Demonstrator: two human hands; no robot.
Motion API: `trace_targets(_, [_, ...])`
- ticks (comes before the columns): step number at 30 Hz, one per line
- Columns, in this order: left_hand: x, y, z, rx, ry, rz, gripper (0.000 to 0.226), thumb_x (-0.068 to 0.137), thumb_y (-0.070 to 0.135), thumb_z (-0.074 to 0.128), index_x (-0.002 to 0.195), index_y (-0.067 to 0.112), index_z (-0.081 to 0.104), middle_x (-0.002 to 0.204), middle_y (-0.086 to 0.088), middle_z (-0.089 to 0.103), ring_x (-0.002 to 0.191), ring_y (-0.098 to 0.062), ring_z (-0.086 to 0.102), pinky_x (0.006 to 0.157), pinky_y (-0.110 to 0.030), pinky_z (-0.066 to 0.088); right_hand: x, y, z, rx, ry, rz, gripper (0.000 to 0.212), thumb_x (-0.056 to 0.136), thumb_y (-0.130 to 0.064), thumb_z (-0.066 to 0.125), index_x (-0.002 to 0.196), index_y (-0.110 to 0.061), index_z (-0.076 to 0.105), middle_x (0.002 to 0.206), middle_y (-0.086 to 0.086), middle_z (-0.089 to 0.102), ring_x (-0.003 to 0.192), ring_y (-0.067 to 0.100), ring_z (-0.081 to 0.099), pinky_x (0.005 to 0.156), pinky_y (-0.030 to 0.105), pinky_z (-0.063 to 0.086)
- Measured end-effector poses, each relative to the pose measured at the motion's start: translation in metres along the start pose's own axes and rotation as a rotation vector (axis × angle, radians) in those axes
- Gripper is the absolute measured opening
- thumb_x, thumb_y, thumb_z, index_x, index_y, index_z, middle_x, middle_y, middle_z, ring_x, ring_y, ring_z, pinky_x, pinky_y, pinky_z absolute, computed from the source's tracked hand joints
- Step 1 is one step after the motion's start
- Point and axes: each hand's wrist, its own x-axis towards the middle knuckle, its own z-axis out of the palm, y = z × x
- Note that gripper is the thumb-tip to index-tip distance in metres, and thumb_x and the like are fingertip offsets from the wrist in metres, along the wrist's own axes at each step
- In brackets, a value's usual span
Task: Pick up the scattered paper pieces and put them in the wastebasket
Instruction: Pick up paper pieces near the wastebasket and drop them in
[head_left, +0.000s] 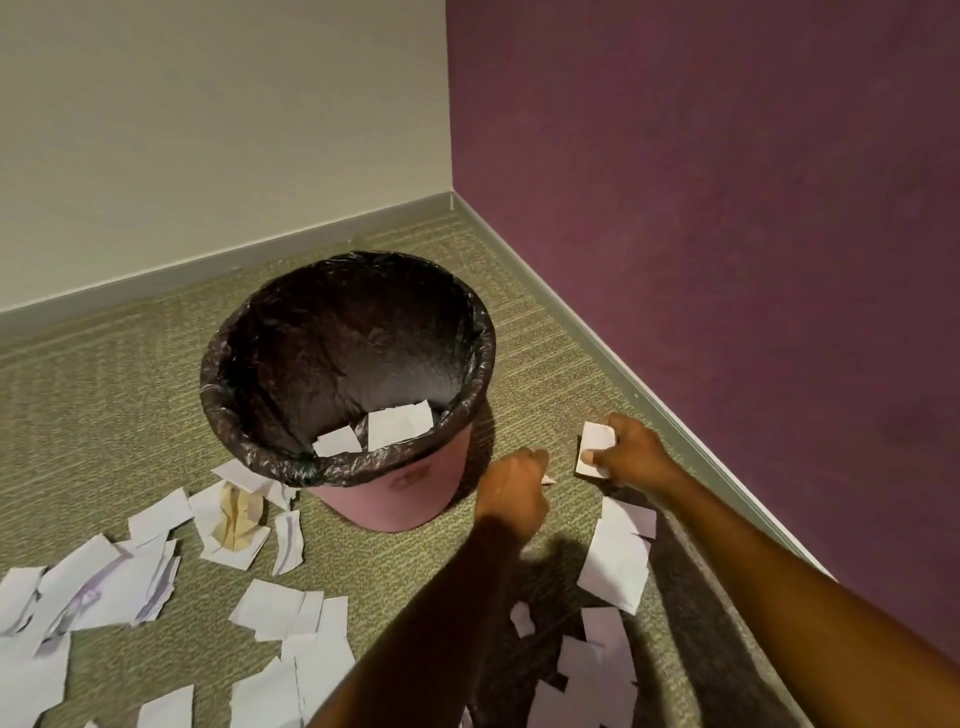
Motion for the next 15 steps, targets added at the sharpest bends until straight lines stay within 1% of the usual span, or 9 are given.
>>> trace_targets(1, [-0.001, -0.003, -0.001, -0.064, 0.018, -0.036, 0.028, 0.085, 0.003, 0.055, 0.109, 0.015, 0.061, 0.112, -0.013, 0.069, 0.104, -0.043, 0.066, 0.079, -0.047, 0.052, -0.006, 0.001, -0.008, -0.006, -0.029, 0.000, 0.042, 0.079, -0.005, 0.091, 0.106, -0.015, 0.061, 0.104, 0.013, 0.072, 0.086, 0.025, 0.068, 0.060, 0.030, 0.052])
trace_targets(3, [-0.005, -0.010, -0.001, -0.200, 0.049, -0.110, 0.019, 0.083, 0.007, 0.052, 0.099, 0.015, 0.058, 0.099, -0.017, 0.072, 0.096, -0.046, 0.066, 0.072, -0.046, 0.048, -0.019, 0.005, -0.025, -0.092, -0.088, -0.016, 0.052, 0.069, -0.006, 0.099, 0.098, -0.016, 0.057, 0.095, 0.009, 0.072, 0.082, 0.025, 0.067, 0.064, 0.035, 0.051])
trace_targets(6, [-0.012, -0.019, 0.003, -0.356, 0.047, -0.128, 0.008, 0.083, 0.011, 0.046, 0.088, 0.016, 0.050, 0.081, -0.015, 0.069, 0.081, -0.045, 0.065, 0.061, -0.041, 0.036, -0.036, 0.008, -0.040, -0.344, -0.183, -0.065, 0.052, 0.067, -0.016, 0.101, 0.103, -0.009, 0.064, 0.096, 0.007, 0.071, 0.085, 0.025, 0.063, 0.066, 0.034, 0.042])
trace_targets(8, [-0.016, -0.022, 0.003, -0.386, 0.045, -0.148, 0.015, 0.083, 0.004, 0.048, 0.083, 0.019, 0.046, 0.075, -0.009, 0.065, 0.077, -0.043, 0.063, 0.059, -0.039, 0.030, -0.043, 0.015, -0.041, -0.455, -0.193, -0.080, 0.048, 0.070, -0.021, 0.099, 0.104, -0.008, 0.068, 0.096, 0.003, 0.069, 0.085, 0.020, 0.061, 0.065, 0.033, 0.041])
trace_targets(9, [-0.016, -0.023, 0.003, -0.387, 0.044, -0.161, 0.019, 0.083, 0.001, 0.050, 0.082, 0.020, 0.046, 0.076, -0.007, 0.065, 0.078, -0.041, 0.064, 0.059, -0.039, 0.032, -0.046, 0.021, -0.039, -0.477, -0.177, -0.080, 0.045, 0.071, -0.022, 0.098, 0.104, -0.010, 0.070, 0.098, 0.002, 0.070, 0.087, 0.020, 0.063, 0.067, 0.033, 0.045])
trace_targets(10, [-0.015, -0.024, 0.004, -0.381, 0.044, -0.160, 0.020, 0.085, 0.001, 0.053, 0.084, 0.021, 0.048, 0.081, -0.008, 0.066, 0.082, -0.041, 0.066, 0.060, -0.040, 0.038, -0.050, 0.027, -0.036, -0.488, -0.153, -0.082, 0.044, 0.071, -0.024, 0.097, 0.104, -0.013, 0.072, 0.101, 0.002, 0.071, 0.091, 0.021, 0.065, 0.072, 0.035, 0.049])
trace_targets(12, [-0.010, -0.023, 0.005, -0.296, 0.021, -0.125, 0.015, 0.091, 0.008, 0.063, 0.100, 0.019, 0.057, 0.103, -0.012, 0.067, 0.096, -0.041, 0.067, 0.072, -0.045, 0.052, -0.057, 0.041, -0.025, -0.516, -0.097, -0.096, 0.051, 0.071, -0.034, 0.096, 0.114, -0.019, 0.072, 0.113, 0.004, 0.068, 0.106, 0.026, 0.063, 0.084, 0.040, 0.055])
trace_targets(14, [-0.004, -0.019, 0.006, -0.150, -0.043, -0.075, 0.036, 0.092, 0.021, 0.074, 0.124, 0.022, 0.057, 0.122, -0.008, 0.060, 0.110, -0.037, 0.065, 0.084, -0.049, 0.057, -0.066, 0.053, -0.011, -0.575, -0.059, -0.115, 0.070, 0.073, -0.043, 0.094, 0.133, -0.022, 0.065, 0.127, 0.005, 0.059, 0.121, 0.030, 0.055, 0.093, 0.046, 0.054])
trace_targets(15, [-0.001, -0.017, 0.007, -0.088, -0.080, -0.047, 0.048, 0.090, 0.027, 0.077, 0.132, 0.026, 0.054, 0.127, -0.006, 0.057, 0.116, -0.034, 0.063, 0.087, -0.048, 0.058, -0.071, 0.056, -0.005, -0.589, -0.023, -0.122, 0.073, 0.075, -0.044, 0.093, 0.138, -0.021, 0.062, 0.131, 0.005, 0.057, 0.125, 0.032, 0.052, 0.094, 0.048, 0.054])
